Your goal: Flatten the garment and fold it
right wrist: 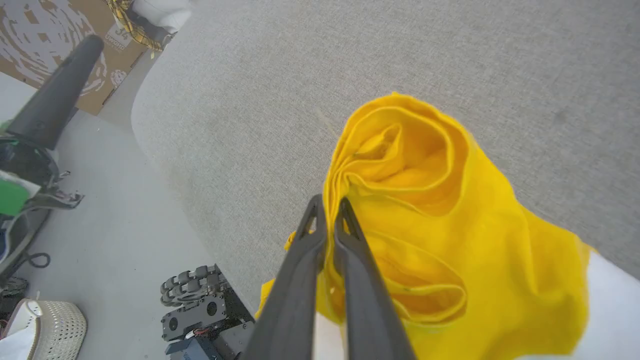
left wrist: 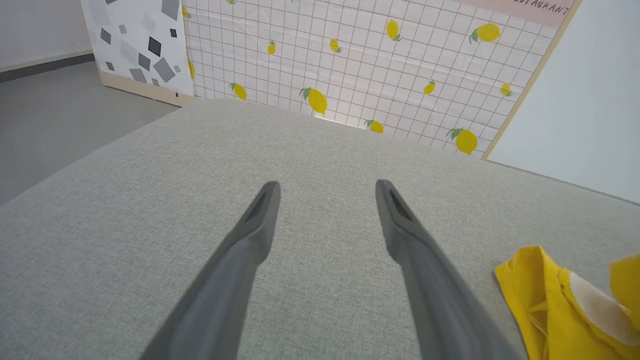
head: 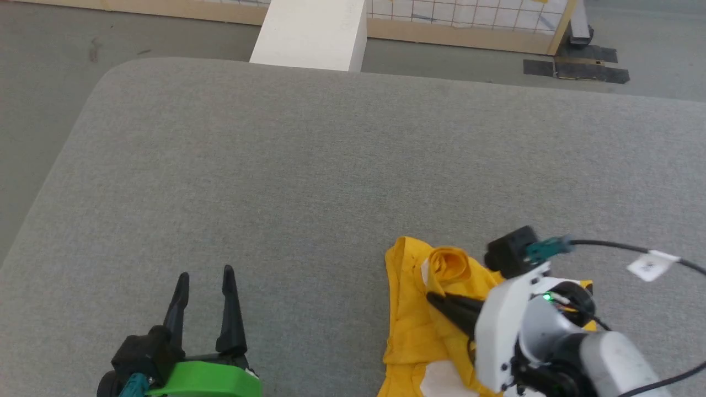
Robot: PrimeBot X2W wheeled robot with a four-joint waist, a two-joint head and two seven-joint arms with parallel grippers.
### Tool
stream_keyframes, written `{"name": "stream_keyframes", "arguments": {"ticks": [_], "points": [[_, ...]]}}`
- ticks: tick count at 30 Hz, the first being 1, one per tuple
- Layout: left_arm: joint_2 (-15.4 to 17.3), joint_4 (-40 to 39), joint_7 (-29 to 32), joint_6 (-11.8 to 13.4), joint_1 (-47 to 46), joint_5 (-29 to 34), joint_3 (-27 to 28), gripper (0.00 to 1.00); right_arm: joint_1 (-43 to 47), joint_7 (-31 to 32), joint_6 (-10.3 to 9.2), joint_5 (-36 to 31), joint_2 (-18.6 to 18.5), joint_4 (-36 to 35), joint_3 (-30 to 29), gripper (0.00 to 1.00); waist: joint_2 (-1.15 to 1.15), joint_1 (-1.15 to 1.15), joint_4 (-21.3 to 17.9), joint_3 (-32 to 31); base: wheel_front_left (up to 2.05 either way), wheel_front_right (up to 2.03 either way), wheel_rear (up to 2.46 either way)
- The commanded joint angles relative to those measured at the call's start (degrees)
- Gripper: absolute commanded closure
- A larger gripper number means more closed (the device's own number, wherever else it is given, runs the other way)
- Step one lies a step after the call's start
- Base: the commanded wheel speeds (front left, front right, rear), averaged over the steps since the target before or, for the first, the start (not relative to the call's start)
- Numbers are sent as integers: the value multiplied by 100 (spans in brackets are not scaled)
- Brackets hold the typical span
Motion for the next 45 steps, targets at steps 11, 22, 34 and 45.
{"name": "stream_keyframes", "arguments": {"ticks": [11,22,34,45], "points": [[-116,249,-27,-132,-82,-18,-75,0,-694,-898,-8,-1119,605,2597,655,100,0,0,219,-206,0,0,0],[-48,339,-27,-164,-13,-104,-37,0,-938,-1268,-8,-880,685,2821,881,0,0,0,76,-361,0,0,0],[43,111,-27,-74,98,19,90,0,500,-1187,-8,-1254,-163,419,-1884,0,0,0,-337,-293,0,0,0],[25,111,-19,-127,-145,86,-6,0,1144,-795,-8,-1436,365,565,-2551,0,0,0,-308,58,0,0,0]]}}
